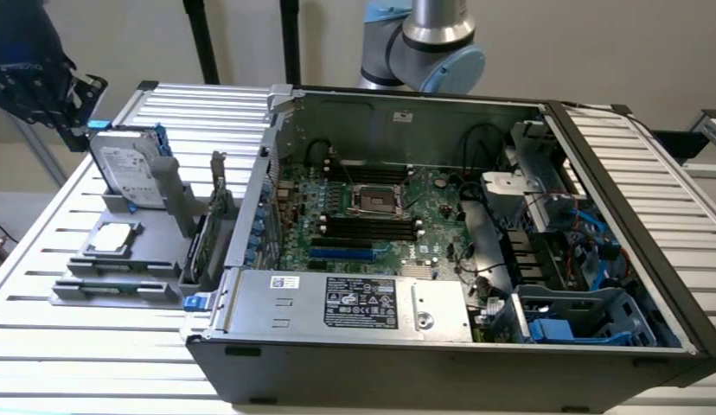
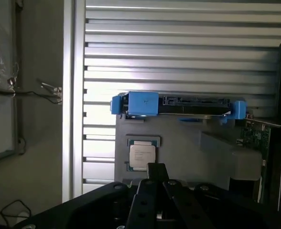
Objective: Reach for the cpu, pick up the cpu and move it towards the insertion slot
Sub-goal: 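Pick up the cpu and move it towards the insertion slot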
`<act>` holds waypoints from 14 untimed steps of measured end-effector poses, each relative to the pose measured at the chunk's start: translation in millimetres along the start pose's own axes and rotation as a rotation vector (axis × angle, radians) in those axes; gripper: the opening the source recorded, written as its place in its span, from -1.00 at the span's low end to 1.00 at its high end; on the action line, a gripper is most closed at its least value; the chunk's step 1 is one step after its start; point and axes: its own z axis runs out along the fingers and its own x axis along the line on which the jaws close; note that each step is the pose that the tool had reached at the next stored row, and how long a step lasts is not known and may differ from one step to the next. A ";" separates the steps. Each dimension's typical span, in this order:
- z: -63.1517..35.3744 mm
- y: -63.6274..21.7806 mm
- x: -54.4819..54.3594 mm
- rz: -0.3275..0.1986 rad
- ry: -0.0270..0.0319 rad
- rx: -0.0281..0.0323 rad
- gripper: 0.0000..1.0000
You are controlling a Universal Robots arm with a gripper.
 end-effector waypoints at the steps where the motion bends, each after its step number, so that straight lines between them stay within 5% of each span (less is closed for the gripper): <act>1: 0.2 -2.5 0.8 0.000 0.0011 0.0009 -0.79; 4: 0.4 -9.5 1.6 0.000 0.0031 0.0039 -0.79; 14: 0.4 -9.9 1.6 0.000 0.0031 0.0040 -0.79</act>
